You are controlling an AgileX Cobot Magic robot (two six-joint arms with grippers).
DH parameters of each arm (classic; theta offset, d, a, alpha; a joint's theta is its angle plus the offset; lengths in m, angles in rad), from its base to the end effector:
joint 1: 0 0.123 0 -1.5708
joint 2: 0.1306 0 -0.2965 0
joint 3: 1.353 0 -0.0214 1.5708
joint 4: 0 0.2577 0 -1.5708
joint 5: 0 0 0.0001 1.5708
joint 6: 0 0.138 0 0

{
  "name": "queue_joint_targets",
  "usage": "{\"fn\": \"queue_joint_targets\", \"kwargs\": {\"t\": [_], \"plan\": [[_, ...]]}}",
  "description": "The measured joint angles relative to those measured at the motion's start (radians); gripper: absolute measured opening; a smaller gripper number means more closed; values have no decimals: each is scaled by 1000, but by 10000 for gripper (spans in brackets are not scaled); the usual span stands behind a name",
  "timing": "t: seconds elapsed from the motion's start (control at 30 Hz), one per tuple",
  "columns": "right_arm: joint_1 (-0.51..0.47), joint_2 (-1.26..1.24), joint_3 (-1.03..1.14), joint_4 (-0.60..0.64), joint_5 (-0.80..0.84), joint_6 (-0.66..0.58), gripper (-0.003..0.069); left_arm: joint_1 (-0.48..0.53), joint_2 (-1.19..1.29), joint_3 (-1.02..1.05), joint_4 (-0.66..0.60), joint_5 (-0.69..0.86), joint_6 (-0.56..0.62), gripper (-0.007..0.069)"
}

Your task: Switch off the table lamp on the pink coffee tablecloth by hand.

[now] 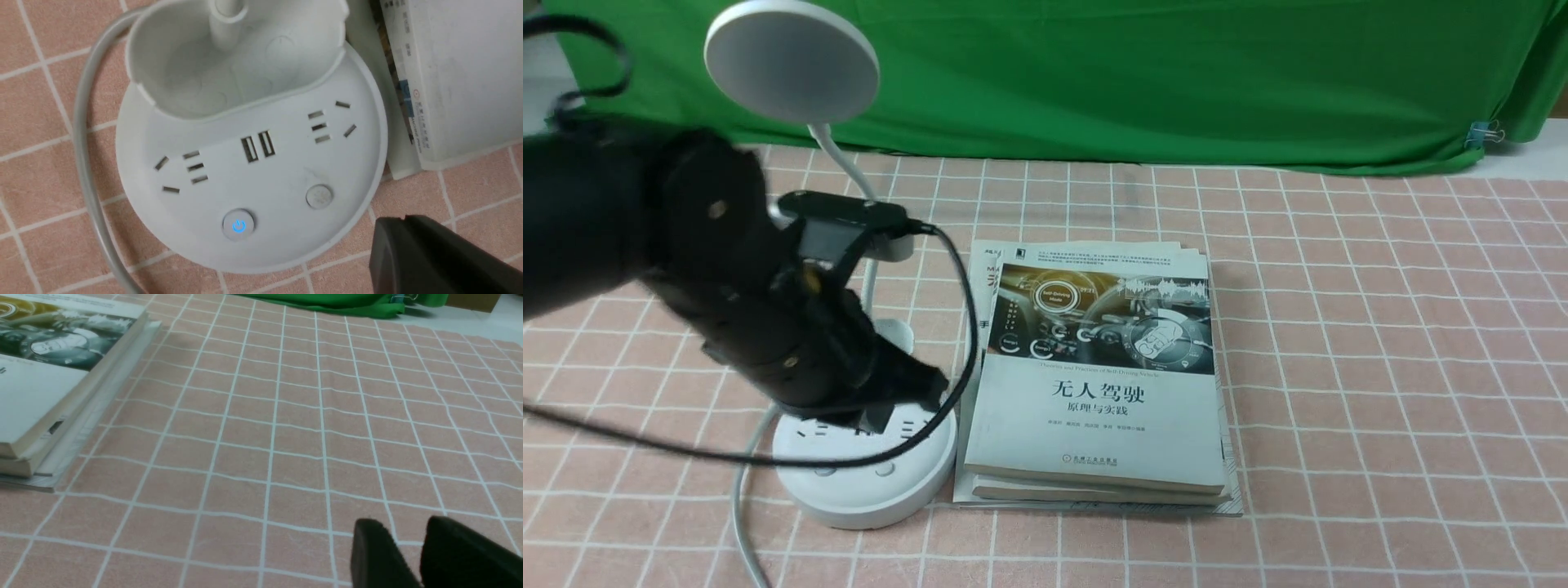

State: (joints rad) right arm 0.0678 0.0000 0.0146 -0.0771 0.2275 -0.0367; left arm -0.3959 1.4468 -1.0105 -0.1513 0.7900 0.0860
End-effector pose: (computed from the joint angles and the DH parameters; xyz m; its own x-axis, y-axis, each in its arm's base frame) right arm 0.0978 0.0042 0.1804 -0.1467 -0.1218 -0.9817 -0.0674 0.9913 -0.1129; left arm 0.2798 -0.1330 0.2271 -0.8445 0.3304 -0.4215 0.4077 0.9070 -0.1058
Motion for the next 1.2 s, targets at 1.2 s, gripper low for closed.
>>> {"fn": "queue_joint_targets", "kwargs": {"t": [1.2], "plan": [[0, 0, 0, 0, 0, 0, 242, -5, -1016, 709, 25, -399, -5, -3]]}}
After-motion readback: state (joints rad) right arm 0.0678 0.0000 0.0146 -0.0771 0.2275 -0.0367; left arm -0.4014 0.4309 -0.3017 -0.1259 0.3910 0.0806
